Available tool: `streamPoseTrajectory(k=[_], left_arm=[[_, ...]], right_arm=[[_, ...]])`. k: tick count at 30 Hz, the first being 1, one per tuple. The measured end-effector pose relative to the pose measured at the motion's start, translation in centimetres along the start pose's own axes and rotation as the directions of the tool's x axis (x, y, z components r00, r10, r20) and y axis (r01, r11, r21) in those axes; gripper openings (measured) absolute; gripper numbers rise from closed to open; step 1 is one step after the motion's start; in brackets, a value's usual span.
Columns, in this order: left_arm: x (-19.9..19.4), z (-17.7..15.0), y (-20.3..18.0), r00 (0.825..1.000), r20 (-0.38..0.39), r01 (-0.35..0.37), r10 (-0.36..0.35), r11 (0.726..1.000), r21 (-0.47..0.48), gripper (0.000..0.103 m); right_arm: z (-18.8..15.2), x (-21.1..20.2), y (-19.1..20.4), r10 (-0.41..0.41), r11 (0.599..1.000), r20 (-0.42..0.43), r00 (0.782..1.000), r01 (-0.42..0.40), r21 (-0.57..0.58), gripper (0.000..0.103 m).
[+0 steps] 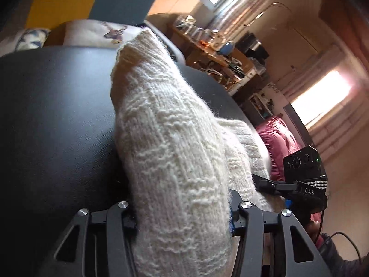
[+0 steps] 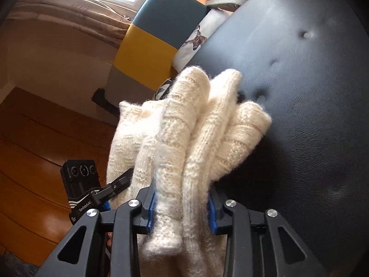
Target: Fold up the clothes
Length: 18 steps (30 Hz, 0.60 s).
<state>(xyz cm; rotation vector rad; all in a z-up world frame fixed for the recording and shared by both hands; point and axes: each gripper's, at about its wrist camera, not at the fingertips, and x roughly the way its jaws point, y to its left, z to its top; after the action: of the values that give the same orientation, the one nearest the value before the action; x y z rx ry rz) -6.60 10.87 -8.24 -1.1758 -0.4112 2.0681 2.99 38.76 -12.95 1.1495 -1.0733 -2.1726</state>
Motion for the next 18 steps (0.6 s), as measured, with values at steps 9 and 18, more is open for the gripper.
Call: streamPoseTrajectory(k=[9, 18], left_arm=[[8.6, 8.7, -11.3, 0.990, -0.059, 0.140, -0.130, 0.964, 0.227, 0.051], [22.4, 11.7, -16.9, 0.965, -0.244, 0.165, -0.092, 0.940, 0.298, 0.052]], right_arm=[[4.2, -12.6, -1.2, -0.073, 0.997, 0.259, 0.963, 0.076, -0.003, 0.034], [7.9, -17.5, -11.5, -0.265, 0.956, 0.314, 0.912, 0.205, 0.211, 0.034]])
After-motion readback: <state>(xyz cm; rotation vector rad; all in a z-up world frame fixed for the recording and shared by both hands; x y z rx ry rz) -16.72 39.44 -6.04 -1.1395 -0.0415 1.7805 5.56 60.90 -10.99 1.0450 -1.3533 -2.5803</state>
